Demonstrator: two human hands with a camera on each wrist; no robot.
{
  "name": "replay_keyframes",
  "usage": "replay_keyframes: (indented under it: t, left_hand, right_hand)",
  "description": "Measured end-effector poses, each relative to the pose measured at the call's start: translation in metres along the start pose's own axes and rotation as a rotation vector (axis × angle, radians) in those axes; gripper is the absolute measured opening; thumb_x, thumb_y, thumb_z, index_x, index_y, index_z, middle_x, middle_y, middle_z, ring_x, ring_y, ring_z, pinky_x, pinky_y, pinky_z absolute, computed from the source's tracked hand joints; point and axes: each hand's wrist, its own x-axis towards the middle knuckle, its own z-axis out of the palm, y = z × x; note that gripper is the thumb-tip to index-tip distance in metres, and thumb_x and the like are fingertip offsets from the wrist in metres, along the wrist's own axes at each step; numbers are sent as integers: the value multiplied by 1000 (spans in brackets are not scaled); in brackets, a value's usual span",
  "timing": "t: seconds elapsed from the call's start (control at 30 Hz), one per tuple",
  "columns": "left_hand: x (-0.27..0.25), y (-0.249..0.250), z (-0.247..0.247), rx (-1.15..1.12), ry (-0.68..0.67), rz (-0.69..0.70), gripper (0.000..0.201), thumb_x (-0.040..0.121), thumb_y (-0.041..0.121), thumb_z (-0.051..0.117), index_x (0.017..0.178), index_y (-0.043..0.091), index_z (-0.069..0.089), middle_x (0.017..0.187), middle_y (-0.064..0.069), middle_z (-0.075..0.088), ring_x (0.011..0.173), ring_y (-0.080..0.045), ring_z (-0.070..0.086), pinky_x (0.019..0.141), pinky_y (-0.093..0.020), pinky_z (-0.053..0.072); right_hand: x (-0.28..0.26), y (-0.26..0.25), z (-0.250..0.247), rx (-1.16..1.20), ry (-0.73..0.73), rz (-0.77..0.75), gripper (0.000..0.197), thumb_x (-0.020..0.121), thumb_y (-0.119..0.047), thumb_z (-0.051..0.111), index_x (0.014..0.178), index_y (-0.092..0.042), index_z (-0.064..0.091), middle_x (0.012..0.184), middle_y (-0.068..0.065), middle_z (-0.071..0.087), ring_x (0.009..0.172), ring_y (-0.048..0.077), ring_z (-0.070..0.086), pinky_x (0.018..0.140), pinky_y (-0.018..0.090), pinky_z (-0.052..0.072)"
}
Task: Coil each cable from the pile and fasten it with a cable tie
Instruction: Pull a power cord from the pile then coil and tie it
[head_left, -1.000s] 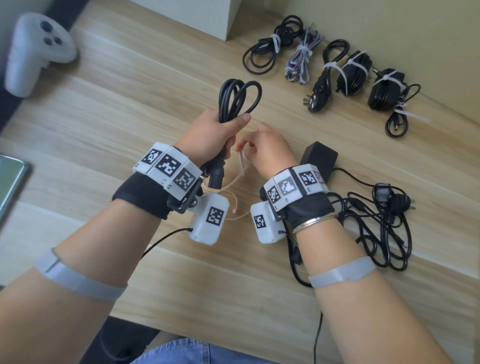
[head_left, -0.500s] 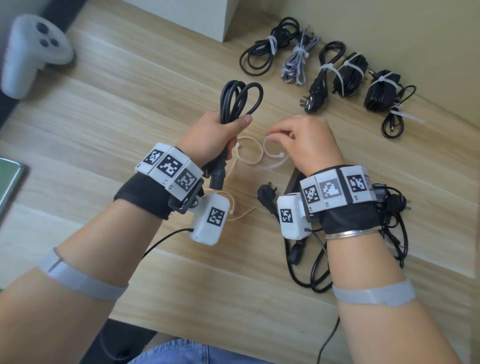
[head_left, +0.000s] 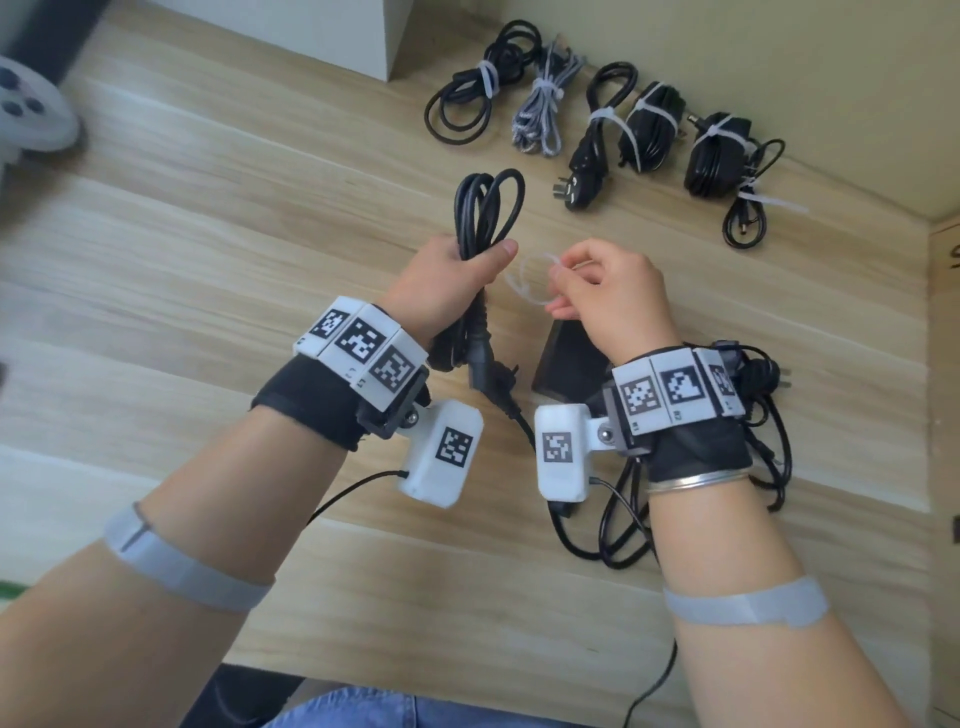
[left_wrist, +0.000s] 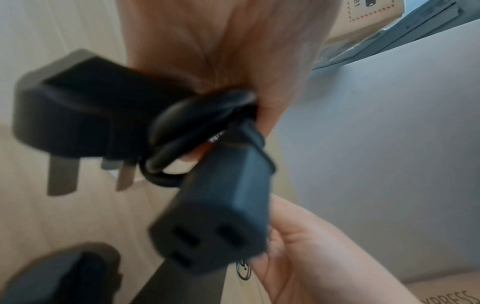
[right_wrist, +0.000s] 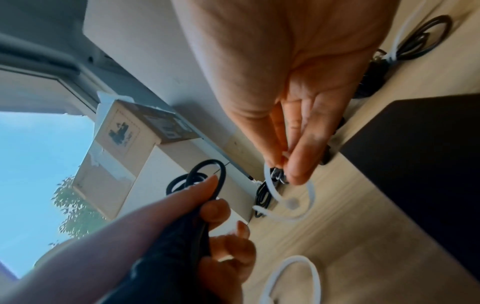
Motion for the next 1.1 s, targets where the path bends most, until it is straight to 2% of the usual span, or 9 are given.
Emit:
replay_keyframes:
  t: [0.2, 0.33, 0.53, 0.6, 0.73, 0.83, 0.93, 1.03, 1.1]
  left_hand:
    - [4, 7, 25, -11, -72, -43, 30, 91, 39, 53, 70, 17, 52, 70, 0, 51, 72, -19, 52, 72, -36, 44]
    - [6, 12, 42, 60, -61, -12, 35, 92, 38, 51, 63, 18, 47, 59, 3, 43, 54, -12, 43, 60, -27, 37]
    - [7, 15, 65, 91, -54, 1, 33, 93, 33, 49, 63, 21, 48, 60, 5, 47, 55, -6, 45, 50, -12, 38]
    - [7, 17, 71, 104, -66, -1, 31, 93, 32, 49, 64, 24, 51, 62, 7, 51, 58, -4, 48, 51, -10, 39]
    - [8, 22, 78, 152, -80, -5, 26, 94, 29, 48, 72, 19, 56, 69, 3, 57, 65, -11, 53, 64, -21, 42]
    - [12, 23, 80, 351, -52, 18, 34, 95, 29, 45, 62, 18, 43, 59, 0, 45, 55, -14, 43, 53, -24, 33]
    - [16, 23, 85, 562, -59, 44, 32, 94, 27, 44, 65, 16, 38, 58, 1, 40, 52, -15, 38, 50, -28, 28]
    - [20, 24, 93, 676, -59, 43, 21, 93, 29, 46, 84, 11, 51, 74, -5, 51, 70, -24, 49, 61, -29, 33]
    - [24, 22, 97, 708, -66, 22, 29, 92, 32, 46, 98, 5, 56, 91, -11, 57, 86, -29, 55, 68, -31, 38]
  right_hand:
    - [-6, 9, -6, 290, -52, 109, 11, 91, -8, 55, 82, -14, 57, 72, 2, 68, 66, 14, 69, 70, 26, 58]
    - [-12, 15, -11, 480, -111, 185, 19, 88, 8, 47, 78, -9, 50, 80, 14, 66, 77, 16, 70, 69, 24, 58]
    - [-14, 25, -22, 651, -103, 249, 29, 88, 13, 35, 75, -13, 34, 100, 33, 61, 83, 28, 70, 69, 29, 59]
    - [-15, 28, -26, 661, -148, 256, 28, 90, 10, 36, 74, -13, 34, 98, 28, 62, 78, 25, 69, 67, 28, 59]
    - [-18, 37, -33, 471, -181, 210, 22, 97, -17, 47, 75, -14, 50, 86, 4, 67, 58, 10, 66, 52, 20, 50]
    - [-17, 48, -41, 196, 2, 75, 30, 95, -24, 48, 67, -19, 57, 71, 1, 63, 51, 8, 50, 56, 25, 41]
    - [-20, 49, -50, 222, 60, -8, 26, 95, -20, 48, 72, -20, 61, 59, 4, 50, 48, 9, 43, 54, 22, 40]
    - [-22, 42, -55, 260, 61, -130, 23, 93, -13, 50, 81, -27, 63, 65, -2, 57, 54, 7, 48, 53, 22, 43]
    - [-21, 41, -58, 217, 68, -184, 20, 91, -12, 52, 83, -26, 62, 68, -9, 61, 61, 5, 53, 57, 23, 46]
